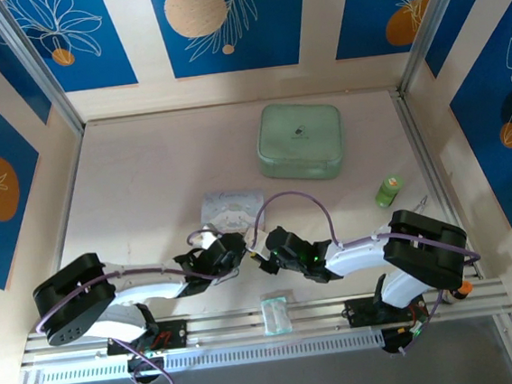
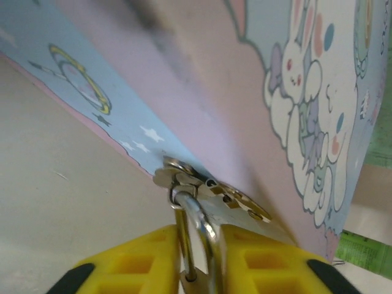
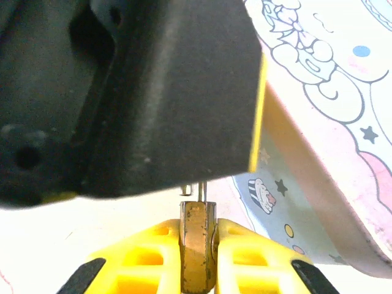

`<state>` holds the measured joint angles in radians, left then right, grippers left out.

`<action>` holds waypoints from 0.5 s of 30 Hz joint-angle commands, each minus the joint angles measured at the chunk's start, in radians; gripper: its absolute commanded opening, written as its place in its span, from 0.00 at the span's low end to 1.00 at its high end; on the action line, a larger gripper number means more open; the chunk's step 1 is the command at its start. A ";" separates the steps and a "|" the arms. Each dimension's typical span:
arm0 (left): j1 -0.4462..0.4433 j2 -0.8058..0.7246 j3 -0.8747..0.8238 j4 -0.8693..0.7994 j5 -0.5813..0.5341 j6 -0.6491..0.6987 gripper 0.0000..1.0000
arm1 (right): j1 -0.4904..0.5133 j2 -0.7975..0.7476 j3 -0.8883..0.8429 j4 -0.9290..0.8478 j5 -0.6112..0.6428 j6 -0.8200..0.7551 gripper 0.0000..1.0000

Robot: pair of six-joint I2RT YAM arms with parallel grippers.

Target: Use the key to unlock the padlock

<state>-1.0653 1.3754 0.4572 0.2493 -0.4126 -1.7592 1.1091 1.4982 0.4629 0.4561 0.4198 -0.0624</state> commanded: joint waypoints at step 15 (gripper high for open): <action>0.013 0.021 0.009 0.017 0.013 0.004 0.00 | -0.073 -0.073 -0.037 -0.038 -0.215 0.238 0.14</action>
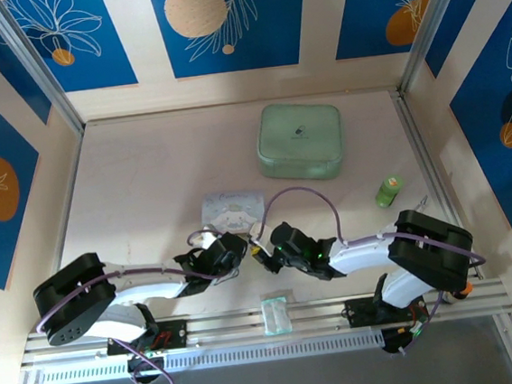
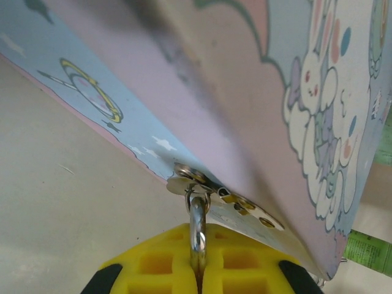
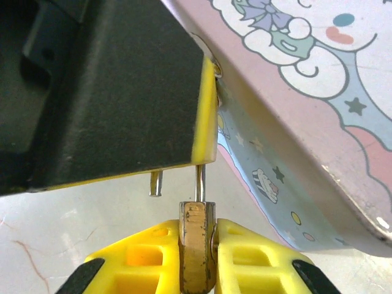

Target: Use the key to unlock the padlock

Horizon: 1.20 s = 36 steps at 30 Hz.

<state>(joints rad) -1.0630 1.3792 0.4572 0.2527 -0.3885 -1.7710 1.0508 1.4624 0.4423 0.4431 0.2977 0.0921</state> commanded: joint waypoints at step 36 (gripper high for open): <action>-0.032 0.197 0.027 0.148 0.120 0.070 0.06 | -0.129 -0.294 -0.202 0.061 -0.219 0.272 0.43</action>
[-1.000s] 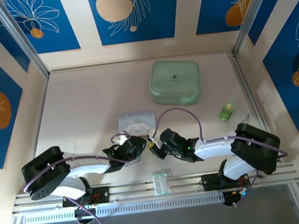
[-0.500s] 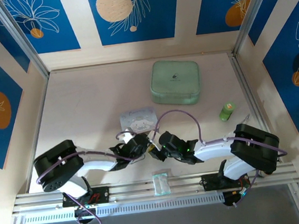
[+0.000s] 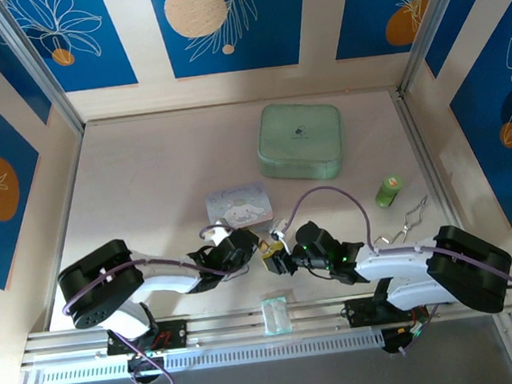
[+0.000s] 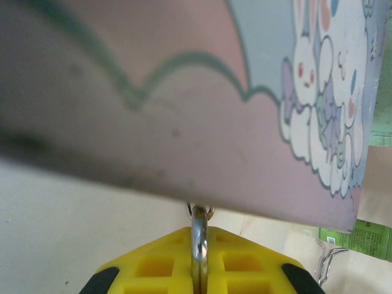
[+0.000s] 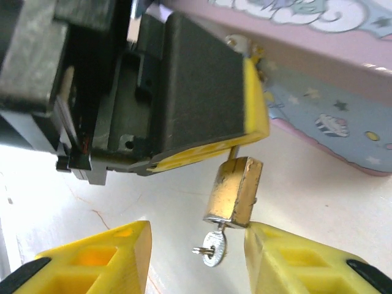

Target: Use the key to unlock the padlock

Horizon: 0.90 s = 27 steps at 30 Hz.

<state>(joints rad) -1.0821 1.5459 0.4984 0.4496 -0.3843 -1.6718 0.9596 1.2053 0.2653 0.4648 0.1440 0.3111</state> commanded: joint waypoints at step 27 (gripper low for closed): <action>-0.018 -0.008 -0.023 -0.285 0.059 0.125 0.25 | -0.121 0.092 0.126 -0.125 -0.072 0.064 0.44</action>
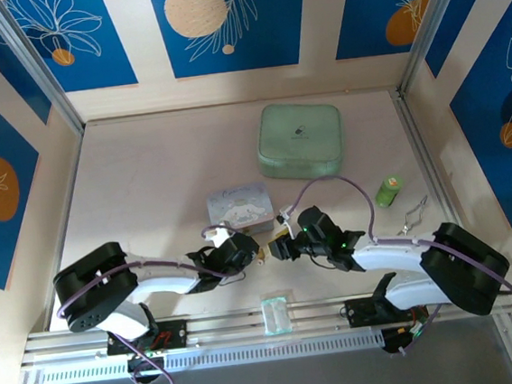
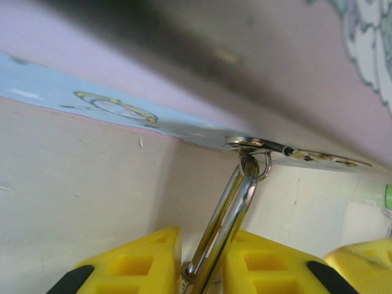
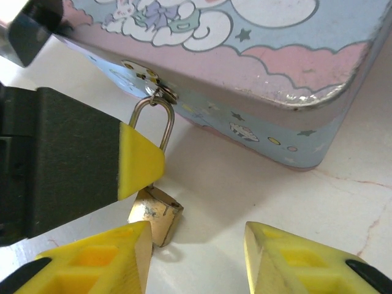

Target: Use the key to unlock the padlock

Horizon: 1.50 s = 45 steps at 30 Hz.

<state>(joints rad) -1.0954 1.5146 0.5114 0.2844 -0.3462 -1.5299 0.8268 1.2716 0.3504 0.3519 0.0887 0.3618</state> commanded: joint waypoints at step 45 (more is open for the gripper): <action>0.297 -0.571 0.108 -0.582 -0.094 0.731 0.73 | 0.303 0.438 0.430 -0.419 0.406 0.433 0.67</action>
<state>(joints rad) -0.8097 0.9314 0.5896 -0.2577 -0.4458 -0.8509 1.1213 1.6817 0.7731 0.0666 0.4427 0.7612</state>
